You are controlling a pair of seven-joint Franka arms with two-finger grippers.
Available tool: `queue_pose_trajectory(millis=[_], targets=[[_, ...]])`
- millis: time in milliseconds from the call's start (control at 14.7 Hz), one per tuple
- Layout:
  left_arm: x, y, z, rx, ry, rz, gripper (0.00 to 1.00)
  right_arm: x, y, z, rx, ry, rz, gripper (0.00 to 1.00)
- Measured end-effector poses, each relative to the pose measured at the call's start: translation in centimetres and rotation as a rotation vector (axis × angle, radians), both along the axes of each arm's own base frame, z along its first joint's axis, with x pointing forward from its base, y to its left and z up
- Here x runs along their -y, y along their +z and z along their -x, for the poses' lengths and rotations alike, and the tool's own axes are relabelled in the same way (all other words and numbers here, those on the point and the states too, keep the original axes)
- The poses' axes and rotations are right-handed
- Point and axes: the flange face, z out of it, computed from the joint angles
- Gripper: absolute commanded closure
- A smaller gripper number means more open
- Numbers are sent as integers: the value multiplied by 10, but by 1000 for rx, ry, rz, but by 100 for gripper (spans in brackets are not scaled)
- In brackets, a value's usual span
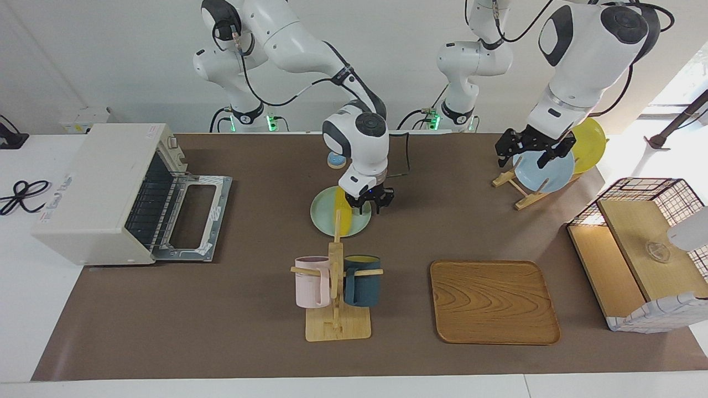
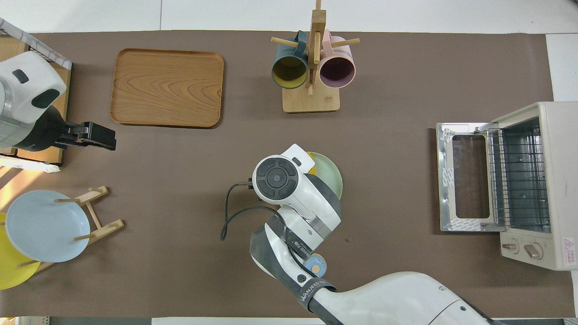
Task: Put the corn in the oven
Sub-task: 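Grasp the corn on the plate with the right gripper, then carry the corn with the right gripper into the open toaster oven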
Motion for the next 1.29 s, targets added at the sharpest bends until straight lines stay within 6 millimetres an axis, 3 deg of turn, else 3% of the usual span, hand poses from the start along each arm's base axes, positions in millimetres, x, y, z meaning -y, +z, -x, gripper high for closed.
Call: queue_pose_trajectory(millis=[204,612,748,884,1088,1293], targets=[[-3,0,-1,1,6,0,0,2,6,1,-1,19,35,100],[-2,-1,0,-1,5,0,0,12,78,-15,-21,69,243,100],[-2,-2,0,-3,8,-1,0,31,98,-19,-34,67,295,100],[-3,-2,0,-3,11,-1,0,73,128,-33,-52,47,324,100],[-8,-2,-1,-3,20,-1,0,176,168,-52,-87,28,335,100],[-9,-2,-2,-3,23,-1,0,269,163,-49,-140,-17,342,100]])
